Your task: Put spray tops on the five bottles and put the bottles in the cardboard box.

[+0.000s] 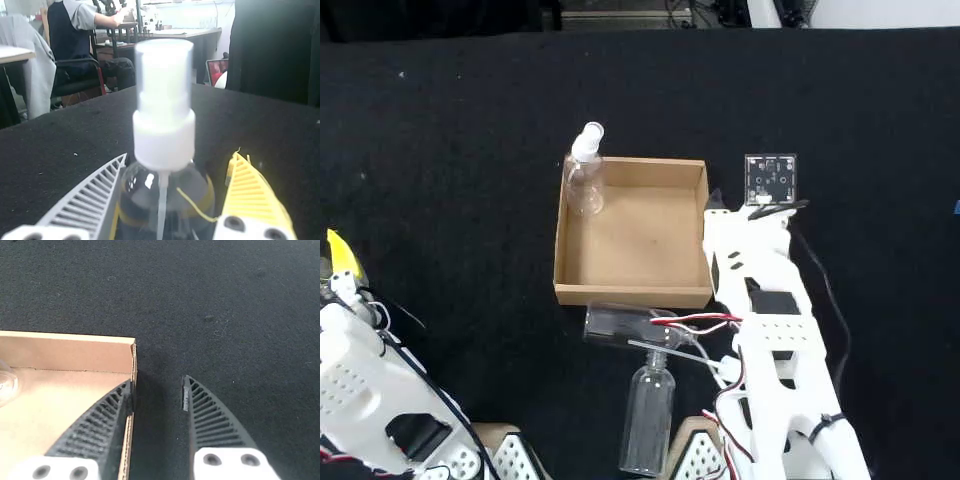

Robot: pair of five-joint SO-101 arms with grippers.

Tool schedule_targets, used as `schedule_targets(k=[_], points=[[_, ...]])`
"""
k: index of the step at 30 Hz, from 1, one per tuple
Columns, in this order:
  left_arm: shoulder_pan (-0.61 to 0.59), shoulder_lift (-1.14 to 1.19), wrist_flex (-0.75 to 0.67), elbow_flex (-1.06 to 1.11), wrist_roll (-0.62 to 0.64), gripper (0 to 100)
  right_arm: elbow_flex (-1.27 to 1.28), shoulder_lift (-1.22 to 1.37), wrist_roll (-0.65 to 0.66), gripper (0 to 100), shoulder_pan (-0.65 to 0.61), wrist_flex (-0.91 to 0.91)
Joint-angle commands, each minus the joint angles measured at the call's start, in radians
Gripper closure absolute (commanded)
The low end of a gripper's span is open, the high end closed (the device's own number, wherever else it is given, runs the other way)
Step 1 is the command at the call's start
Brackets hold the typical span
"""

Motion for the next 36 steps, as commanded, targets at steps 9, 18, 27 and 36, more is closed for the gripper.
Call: schedule_targets(k=[9,18,27,36], points=[[0.012,-0.043,-0.035,0.012,-0.035,72,-0.005,0.008,0.002,85.8,-0.015,-0.029],[0.021,-0.034,-0.035,0.042,-0.034,82,-0.004,0.008,0.002,85.8,-0.015,-0.029],[0.019,-0.051,-0.058,0.041,-0.034,97,-0.005,0.008,0.002,85.8,-0.015,-0.029],[0.116,-0.359,-0.041,0.116,-0.077,97,-0.008,0.007,0.002,85.8,-0.009,-0.029]])
